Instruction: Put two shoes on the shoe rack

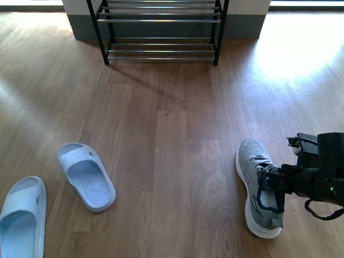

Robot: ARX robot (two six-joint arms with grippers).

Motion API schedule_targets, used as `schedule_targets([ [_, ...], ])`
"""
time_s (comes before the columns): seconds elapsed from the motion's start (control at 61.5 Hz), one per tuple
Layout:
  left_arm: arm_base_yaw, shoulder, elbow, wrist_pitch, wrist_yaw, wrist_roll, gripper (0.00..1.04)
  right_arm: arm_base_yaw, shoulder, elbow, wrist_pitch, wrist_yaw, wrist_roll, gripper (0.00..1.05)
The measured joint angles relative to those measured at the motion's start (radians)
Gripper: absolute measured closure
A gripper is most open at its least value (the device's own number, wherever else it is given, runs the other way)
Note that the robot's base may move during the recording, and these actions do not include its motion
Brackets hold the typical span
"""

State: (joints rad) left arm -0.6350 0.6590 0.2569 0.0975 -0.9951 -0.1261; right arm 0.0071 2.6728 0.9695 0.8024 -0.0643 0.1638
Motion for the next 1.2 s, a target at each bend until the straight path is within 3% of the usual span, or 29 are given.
schedule_targets([
  [0.163, 0.000, 0.000, 0.000, 0.000, 0.000, 0.000, 1.03, 0.019, -0.187, -0.136, 0.037, -0.015, -0.004, 1.03],
  [0.439, 0.000, 0.000, 0.000, 0.000, 0.000, 0.000, 1.03, 0.058, -0.749, -0.437, 0.004, -0.102, -0.067, 1.03],
  [0.569, 0.000, 0.000, 0.000, 0.000, 0.000, 0.000, 1.03, 0.076, -1.093, -0.569, -0.124, -0.154, -0.087, 1.03],
  [0.78, 0.000, 0.000, 0.000, 0.000, 0.000, 0.000, 1.03, 0.100, -1.780, -0.735, -0.511, -0.224, -0.093, 1.03],
  [0.91, 0.000, 0.000, 0.000, 0.000, 0.000, 0.000, 1.03, 0.154, -2.219, -0.804, -0.793, -0.130, -0.115, 1.03],
  [1.203, 0.000, 0.000, 0.000, 0.000, 0.000, 0.000, 1.03, 0.170, -2.367, -0.814, -0.822, -0.122, -0.135, 1.03],
])
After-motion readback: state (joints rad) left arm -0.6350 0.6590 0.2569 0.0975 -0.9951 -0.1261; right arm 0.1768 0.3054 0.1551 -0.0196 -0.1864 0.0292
